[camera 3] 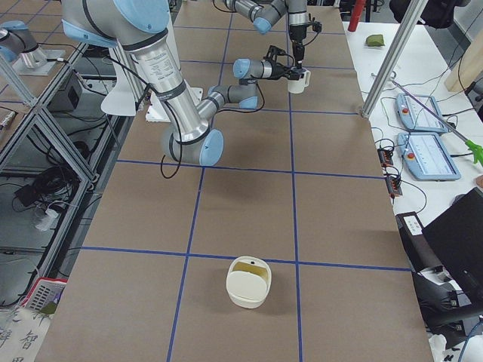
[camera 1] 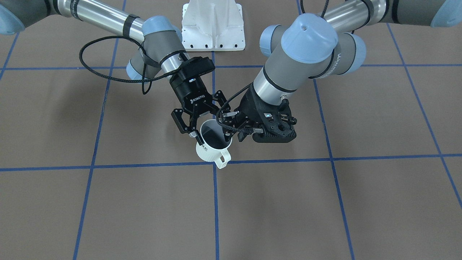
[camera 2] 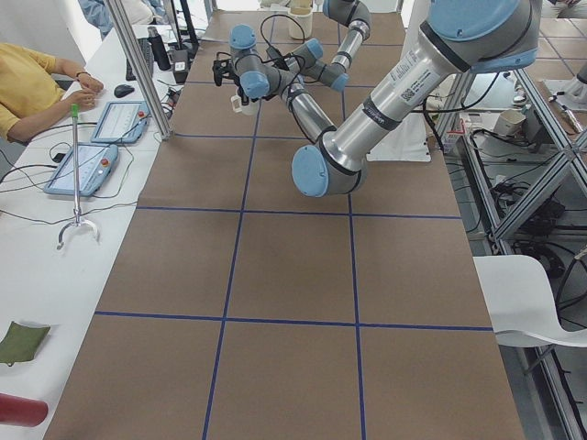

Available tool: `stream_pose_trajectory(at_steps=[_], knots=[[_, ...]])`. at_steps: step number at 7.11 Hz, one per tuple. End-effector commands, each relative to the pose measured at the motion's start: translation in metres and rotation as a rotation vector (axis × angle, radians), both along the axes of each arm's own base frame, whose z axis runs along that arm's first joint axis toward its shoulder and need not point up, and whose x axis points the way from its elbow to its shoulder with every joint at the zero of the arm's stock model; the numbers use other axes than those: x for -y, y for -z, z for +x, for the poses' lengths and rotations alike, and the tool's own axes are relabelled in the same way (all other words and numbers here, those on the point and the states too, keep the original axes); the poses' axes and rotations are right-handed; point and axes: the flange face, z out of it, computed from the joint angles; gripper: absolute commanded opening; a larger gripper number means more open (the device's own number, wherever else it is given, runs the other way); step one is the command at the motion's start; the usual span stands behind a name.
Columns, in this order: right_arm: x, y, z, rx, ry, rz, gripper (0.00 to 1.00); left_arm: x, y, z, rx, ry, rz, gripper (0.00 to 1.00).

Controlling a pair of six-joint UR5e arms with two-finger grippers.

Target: Left arm hands cup to right arm to dump lemon

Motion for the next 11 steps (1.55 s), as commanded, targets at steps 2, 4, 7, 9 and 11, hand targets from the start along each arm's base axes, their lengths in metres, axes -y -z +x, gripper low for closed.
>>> stream_pose_trajectory(at_steps=[2, 4, 7, 9, 11], knots=[[0.0, 0.003, 0.0, 0.004, 0.002, 0.002, 0.0, -0.004, 0.001, 0.005, -0.008, -0.01, 0.01, 0.41], [0.0, 0.003, 0.0, 0.004, 0.002, 0.002, 0.0, -0.006, 0.001, 0.008, -0.006, -0.015, 0.01, 0.39], [0.0, 0.003, 0.0, 0.004, 0.002, 0.002, 0.0, -0.009, -0.001, 0.012, -0.003, -0.02, 0.008, 0.23], [0.0, 0.002, 0.0, -0.02, -0.004, 0.016, 0.61, -0.008, -0.001, 0.012, -0.002, -0.019, 0.005, 0.0], [-0.012, -0.003, -0.002, -0.016, -0.011, 0.018, 0.99, -0.007, -0.002, 0.012, 0.004, -0.006, 0.006, 0.0]])
